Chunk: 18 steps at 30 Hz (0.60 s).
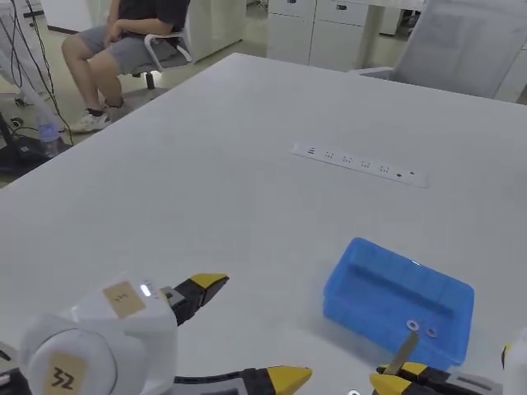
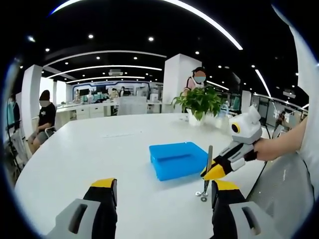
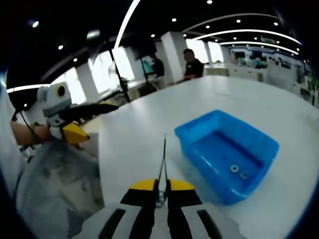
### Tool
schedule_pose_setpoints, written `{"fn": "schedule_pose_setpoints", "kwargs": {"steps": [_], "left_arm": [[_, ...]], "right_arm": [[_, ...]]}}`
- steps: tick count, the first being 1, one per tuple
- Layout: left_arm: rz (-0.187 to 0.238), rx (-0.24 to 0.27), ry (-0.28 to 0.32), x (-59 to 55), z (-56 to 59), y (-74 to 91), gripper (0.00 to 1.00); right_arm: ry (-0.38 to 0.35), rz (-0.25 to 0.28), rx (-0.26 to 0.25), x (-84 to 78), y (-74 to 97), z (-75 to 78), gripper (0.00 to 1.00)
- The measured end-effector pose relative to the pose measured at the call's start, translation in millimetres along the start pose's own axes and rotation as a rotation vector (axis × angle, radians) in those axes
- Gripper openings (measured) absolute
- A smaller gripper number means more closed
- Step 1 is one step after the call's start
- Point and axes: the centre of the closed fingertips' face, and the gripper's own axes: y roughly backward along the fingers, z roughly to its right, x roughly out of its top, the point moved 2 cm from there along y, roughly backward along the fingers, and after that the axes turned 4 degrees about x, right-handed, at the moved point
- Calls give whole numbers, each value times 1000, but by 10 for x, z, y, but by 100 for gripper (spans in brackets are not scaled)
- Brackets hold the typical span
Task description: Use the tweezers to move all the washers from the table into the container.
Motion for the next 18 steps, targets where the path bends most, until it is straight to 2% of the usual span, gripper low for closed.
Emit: {"fn": "schedule_pose_setpoints", "kwargs": {"steps": [9, 14, 18], "left_arm": [[-7, 4, -6, -6, -1, 1, 78], [-10, 6, -11, -12, -7, 2, 78], [-13, 8, -14, -16, -12, 2, 77]], "right_arm": [[11, -5, 5, -36, -10, 10, 4], [148, -41, 12, -67, -22, -60, 4], [218, -54, 20, -96, -47, -155, 4]]}}
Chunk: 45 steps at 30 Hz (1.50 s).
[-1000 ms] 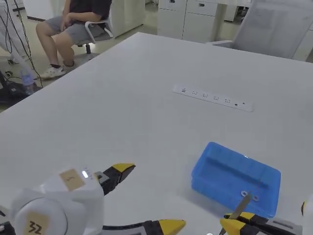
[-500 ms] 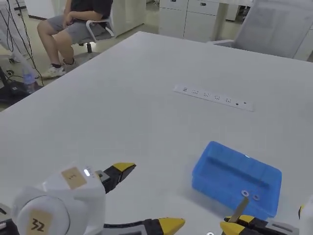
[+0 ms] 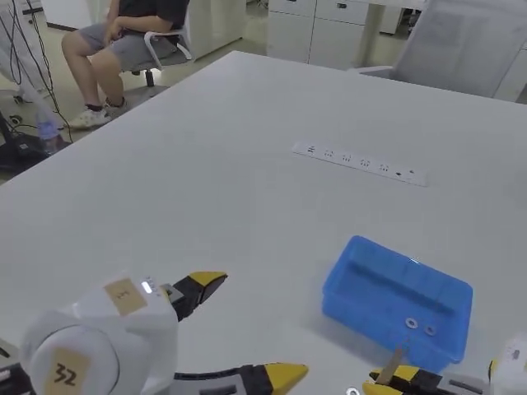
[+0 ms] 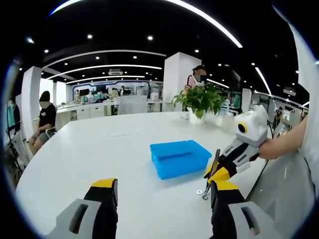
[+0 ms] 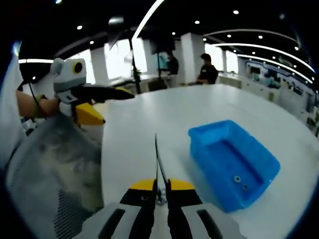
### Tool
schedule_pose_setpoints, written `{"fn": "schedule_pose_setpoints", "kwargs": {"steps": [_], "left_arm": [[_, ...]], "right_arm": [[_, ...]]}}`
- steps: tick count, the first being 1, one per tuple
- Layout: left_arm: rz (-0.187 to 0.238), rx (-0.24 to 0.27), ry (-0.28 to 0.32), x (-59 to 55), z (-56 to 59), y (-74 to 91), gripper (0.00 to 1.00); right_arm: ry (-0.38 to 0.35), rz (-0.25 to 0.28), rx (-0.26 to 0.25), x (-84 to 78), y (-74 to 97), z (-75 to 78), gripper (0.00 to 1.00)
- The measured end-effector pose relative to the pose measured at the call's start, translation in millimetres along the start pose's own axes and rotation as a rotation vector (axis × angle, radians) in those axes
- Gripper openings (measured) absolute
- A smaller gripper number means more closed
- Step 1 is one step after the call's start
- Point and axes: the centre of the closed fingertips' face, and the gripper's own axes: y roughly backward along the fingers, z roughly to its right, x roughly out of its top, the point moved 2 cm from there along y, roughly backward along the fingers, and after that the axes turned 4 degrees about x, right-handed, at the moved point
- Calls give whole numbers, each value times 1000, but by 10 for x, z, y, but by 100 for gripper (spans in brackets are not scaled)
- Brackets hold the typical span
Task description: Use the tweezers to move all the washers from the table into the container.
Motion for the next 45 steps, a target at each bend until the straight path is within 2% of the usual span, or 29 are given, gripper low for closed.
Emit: {"fn": "schedule_pose_setpoints", "kwargs": {"steps": [5, 14, 15, 16, 17, 19, 20, 23, 26, 30, 40, 45], "left_arm": [[-6, 0, -6, -11, 0, 0, 77], [-12, 0, -17, -14, 6, 0, 76], [-13, 0, -19, -14, 9, -1, 76], [-14, 0, -20, -14, 11, 0, 76], [-14, -1, -20, -14, 11, -1, 76], [-14, 1, -21, -14, 7, -1, 76], [-12, 2, -21, -12, 3, 0, 76], [-11, 5, -18, -12, -10, 2, 76], [-9, 1, -21, -10, -4, 0, 75], [-16, -1, -29, -20, 4, -3, 75], [-18, -3, -31, -31, 3, -3, 75], [-19, -1, -30, -32, 0, 0, 75]], "right_arm": [[69, -29, -16, -9, 23, -13, 4], [109, -50, -25, -10, 57, -41, 3], [91, -49, -25, -5, 58, -33, 3], [23, -39, -21, 0, 58, -50, 3], [-67, -12, 4, 14, 61, -61, 3], [-131, 40, -16, 39, 91, 33, 3], [-135, 38, -24, 31, 103, 58, 3], [-78, 6, -74, 27, 192, 166, 3], [-77, 8, -87, 34, 248, 227, 3], [-89, 34, -104, 130, 314, 259, 3], [-54, 96, -116, 467, 424, 325, 3], [-40, 113, -124, 576, 465, 383, 3]]}}
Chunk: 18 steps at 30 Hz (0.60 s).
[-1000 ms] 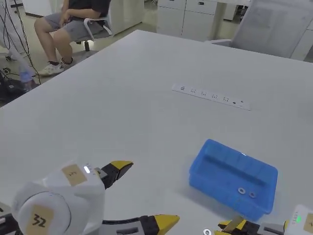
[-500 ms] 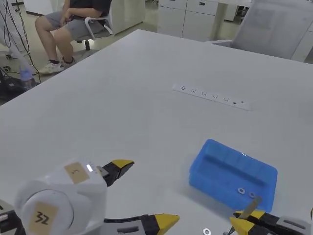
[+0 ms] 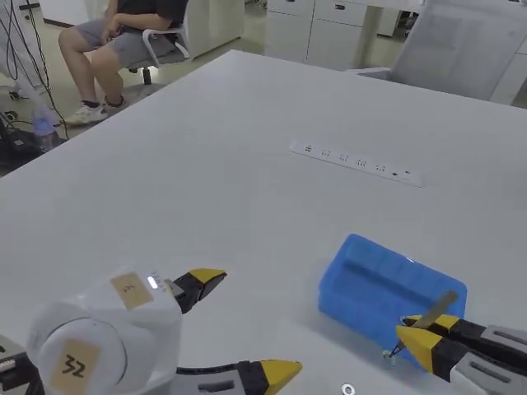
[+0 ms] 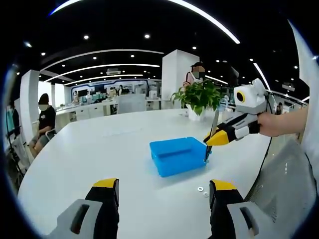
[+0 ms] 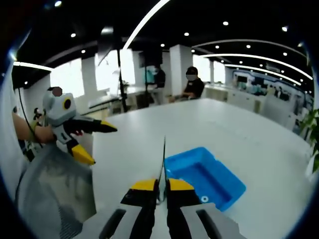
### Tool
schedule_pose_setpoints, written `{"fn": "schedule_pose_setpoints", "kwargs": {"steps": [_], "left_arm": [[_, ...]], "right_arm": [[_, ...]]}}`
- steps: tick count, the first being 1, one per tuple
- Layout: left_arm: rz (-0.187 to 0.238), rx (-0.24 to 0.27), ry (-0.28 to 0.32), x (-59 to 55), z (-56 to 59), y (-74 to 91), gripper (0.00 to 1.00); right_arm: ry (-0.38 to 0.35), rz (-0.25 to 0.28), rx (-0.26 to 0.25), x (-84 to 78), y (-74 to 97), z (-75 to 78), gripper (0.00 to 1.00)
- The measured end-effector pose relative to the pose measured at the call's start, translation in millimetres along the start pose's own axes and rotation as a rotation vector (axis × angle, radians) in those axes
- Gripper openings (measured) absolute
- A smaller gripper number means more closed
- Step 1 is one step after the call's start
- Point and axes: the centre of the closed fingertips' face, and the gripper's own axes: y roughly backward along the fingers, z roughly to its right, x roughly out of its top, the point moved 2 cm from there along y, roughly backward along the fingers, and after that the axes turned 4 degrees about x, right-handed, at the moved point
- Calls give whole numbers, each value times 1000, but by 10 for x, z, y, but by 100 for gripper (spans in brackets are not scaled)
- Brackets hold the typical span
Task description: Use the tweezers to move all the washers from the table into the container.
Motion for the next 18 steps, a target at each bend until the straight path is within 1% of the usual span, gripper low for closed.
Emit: {"fn": "schedule_pose_setpoints", "kwargs": {"steps": [4, 10, 13, 18], "left_arm": [[-2, 1, -1, 1, 6, 2, 74], [-6, 0, -3, -8, 5, 1, 74], [-7, -1, -3, -9, 5, 1, 74], [-9, -4, -3, -16, 5, 1, 74]], "right_arm": [[5, 14, -9, 86, 26, 66, 3], [18, 15, -31, 181, 22, 179, 3], [25, 19, -42, 242, 7, 238, 3], [39, 17, -49, 289, -29, 332, 3]]}}
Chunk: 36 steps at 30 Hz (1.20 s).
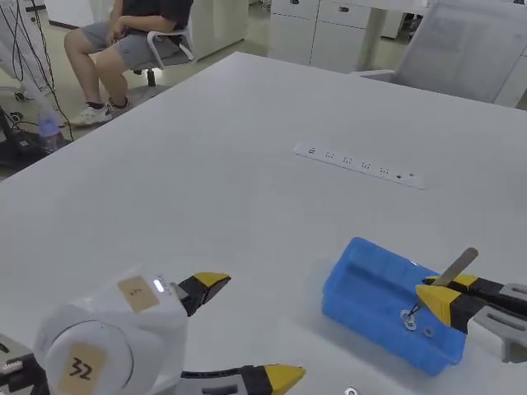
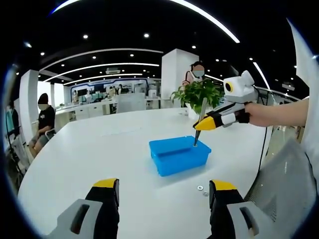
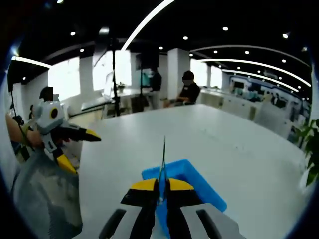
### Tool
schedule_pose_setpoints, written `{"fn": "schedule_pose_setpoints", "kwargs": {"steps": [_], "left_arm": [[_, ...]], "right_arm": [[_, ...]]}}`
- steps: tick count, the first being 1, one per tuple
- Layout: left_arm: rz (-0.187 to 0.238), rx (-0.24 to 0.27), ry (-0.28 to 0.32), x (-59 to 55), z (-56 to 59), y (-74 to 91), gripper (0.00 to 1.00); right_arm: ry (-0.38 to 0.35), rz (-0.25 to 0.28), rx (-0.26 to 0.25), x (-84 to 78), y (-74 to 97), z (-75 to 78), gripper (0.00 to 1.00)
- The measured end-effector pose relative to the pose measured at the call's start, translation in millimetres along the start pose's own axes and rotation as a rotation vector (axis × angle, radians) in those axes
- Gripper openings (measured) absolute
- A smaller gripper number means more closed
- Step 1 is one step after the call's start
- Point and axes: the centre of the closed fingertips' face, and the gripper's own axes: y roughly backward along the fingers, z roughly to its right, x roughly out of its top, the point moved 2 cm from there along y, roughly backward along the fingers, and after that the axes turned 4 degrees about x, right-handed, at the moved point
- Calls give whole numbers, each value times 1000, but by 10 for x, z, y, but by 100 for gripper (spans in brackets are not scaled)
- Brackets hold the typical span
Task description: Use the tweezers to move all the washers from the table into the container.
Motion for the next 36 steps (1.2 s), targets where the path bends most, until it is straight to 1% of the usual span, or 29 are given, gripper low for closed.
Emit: {"fn": "schedule_pose_setpoints", "kwargs": {"steps": [3, 6, 8, 13, 18, 20, 22, 27, 36], "left_arm": [[-1, -1, 1, -1, 2, -1, 74], [-5, -2, 0, -4, 7, -3, 74], [-5, -3, -1, -3, 9, -4, 74], [-9, -3, -1, -7, 12, -7, 74], [-14, -6, -2, -15, 16, -11, 74], [-14, -5, -2, -16, 15, -11, 74], [-15, -5, -1, -16, 15, -11, 74], [-19, -6, -2, -18, 20, -13, 74], [-30, -8, -9, -36, 23, -18, 73]], "right_arm": [[2, -1, -2, 5, -44, 85, 3], [3, -3, -1, 8, -86, 115, 3], [4, -7, -1, -6, -119, 162, 3], [-4, -12, 2, -22, -185, 204, 3], [-5, -32, 7, -88, -260, 256, 3], [-6, -37, 8, -100, -276, 252, 3], [-13, -45, 9, -144, -304, 296, 3], [-25, -63, 5, -210, -356, 345, 3], [-36, -97, 11, -321, -469, 384, 3]]}}
